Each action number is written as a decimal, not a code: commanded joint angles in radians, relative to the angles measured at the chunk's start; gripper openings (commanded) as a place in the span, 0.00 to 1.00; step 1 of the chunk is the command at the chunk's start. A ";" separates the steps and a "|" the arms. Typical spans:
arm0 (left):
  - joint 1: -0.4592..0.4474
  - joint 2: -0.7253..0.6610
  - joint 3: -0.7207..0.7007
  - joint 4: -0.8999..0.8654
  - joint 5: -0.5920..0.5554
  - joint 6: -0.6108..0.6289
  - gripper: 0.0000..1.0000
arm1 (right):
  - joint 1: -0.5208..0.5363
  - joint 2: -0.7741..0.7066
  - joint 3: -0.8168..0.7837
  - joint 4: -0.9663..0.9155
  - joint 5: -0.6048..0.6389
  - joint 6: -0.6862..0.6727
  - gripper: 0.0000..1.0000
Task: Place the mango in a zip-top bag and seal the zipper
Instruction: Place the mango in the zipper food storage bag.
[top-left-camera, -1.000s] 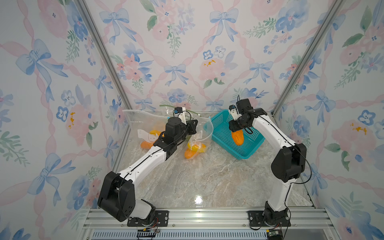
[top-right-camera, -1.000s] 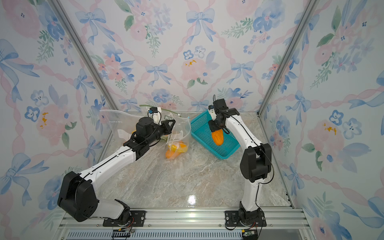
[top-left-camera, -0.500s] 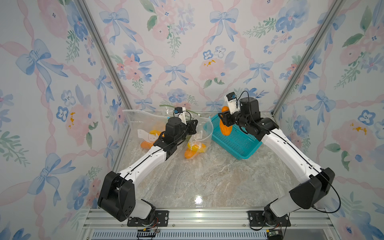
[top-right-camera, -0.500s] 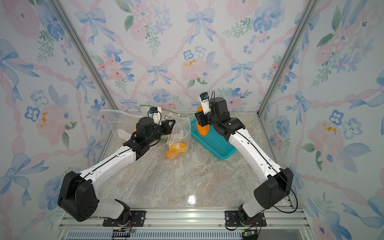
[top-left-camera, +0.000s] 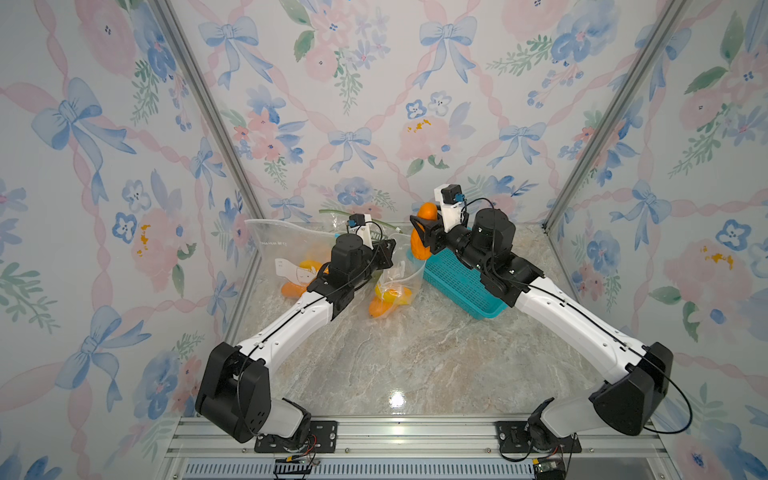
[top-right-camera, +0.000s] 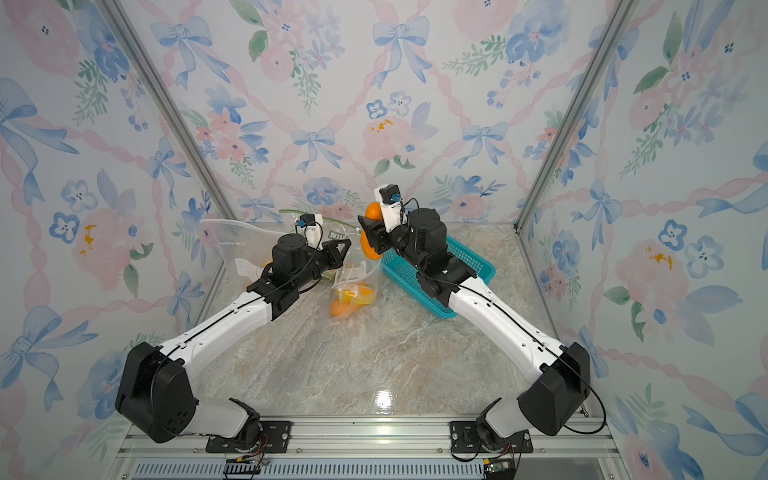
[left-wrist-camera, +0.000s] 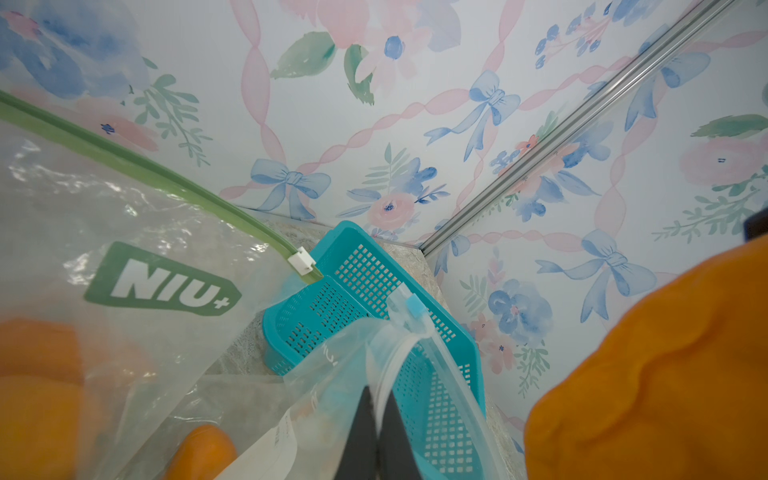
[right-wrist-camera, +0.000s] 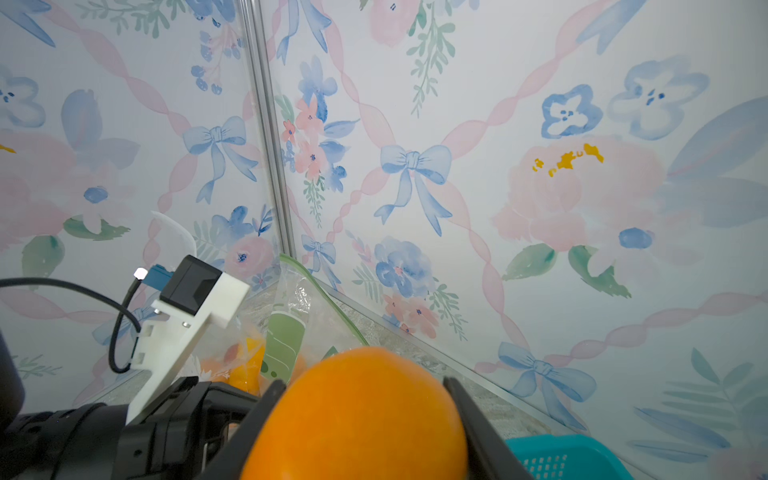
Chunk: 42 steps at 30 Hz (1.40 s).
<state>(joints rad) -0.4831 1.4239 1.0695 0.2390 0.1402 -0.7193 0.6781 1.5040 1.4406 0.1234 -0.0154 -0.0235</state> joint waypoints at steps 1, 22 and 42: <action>0.009 -0.011 0.012 0.024 0.009 -0.006 0.00 | 0.018 0.057 0.010 0.079 -0.001 -0.040 0.35; 0.014 -0.022 0.020 0.023 -0.002 -0.004 0.00 | 0.029 0.158 -0.119 0.130 0.009 -0.143 0.74; 0.017 -0.017 0.025 0.023 0.003 0.003 0.00 | 0.026 -0.001 0.056 -0.397 0.231 0.218 0.77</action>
<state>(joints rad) -0.4675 1.4231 1.0695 0.2390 0.1318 -0.7189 0.6975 1.5406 1.4128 -0.0536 0.1234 0.0376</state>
